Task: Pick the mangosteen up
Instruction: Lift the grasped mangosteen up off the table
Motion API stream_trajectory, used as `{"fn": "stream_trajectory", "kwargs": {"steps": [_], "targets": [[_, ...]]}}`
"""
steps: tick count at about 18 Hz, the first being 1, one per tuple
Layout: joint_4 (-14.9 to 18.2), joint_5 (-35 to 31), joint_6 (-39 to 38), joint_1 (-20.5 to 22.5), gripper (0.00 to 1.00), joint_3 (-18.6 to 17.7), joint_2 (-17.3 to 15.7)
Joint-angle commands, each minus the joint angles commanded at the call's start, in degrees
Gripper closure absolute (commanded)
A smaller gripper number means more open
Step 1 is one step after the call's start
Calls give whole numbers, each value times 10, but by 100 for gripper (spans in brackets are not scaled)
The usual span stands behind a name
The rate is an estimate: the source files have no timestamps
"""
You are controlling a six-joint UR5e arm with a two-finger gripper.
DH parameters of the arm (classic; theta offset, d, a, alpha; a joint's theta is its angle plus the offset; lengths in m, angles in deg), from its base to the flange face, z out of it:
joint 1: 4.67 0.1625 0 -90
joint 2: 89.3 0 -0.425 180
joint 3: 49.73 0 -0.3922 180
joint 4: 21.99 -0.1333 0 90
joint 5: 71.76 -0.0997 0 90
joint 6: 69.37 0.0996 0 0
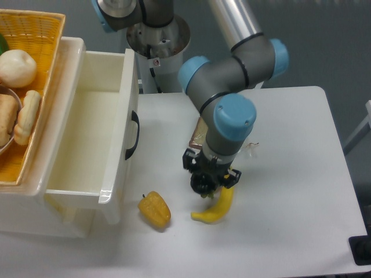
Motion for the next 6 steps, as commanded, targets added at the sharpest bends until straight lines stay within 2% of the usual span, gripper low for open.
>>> {"fn": "stream_trajectory", "kwargs": {"steps": [6], "targets": [[7,0,7,7,68,-8,-11]]}}
